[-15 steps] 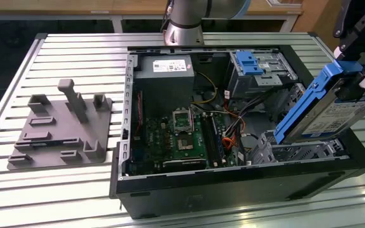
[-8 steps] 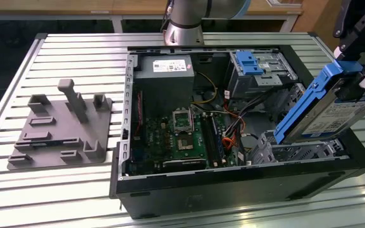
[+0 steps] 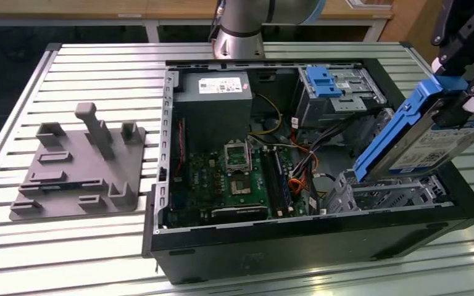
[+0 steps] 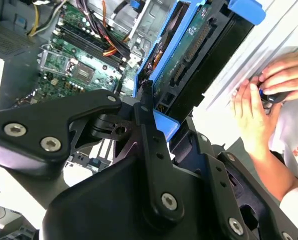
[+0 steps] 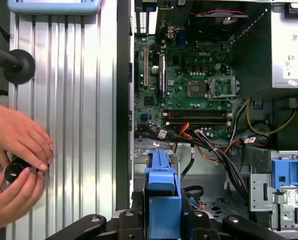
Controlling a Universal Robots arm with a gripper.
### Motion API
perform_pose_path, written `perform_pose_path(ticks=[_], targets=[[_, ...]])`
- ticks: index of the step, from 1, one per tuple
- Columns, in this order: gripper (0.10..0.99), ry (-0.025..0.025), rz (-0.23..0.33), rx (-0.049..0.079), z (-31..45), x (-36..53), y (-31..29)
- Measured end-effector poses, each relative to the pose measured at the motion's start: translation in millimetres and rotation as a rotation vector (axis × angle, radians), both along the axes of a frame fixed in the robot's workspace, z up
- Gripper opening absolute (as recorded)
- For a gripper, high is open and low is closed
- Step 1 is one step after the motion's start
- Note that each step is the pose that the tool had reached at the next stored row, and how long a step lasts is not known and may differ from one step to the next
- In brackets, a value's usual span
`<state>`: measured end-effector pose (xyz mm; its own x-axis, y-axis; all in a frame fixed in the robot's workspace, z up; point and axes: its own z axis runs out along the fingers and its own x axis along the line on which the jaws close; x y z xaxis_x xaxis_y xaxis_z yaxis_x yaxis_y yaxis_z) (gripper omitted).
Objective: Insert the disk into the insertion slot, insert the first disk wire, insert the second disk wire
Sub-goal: 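Insert the disk into the insertion slot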
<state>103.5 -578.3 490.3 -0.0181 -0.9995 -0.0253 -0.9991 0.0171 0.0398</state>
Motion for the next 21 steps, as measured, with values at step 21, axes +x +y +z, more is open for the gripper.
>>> perform_pose_path(ticks=[21], targets=[[0.365, 0.0000, 0.000, 0.037, -0.1, 7.1, 0.0]])
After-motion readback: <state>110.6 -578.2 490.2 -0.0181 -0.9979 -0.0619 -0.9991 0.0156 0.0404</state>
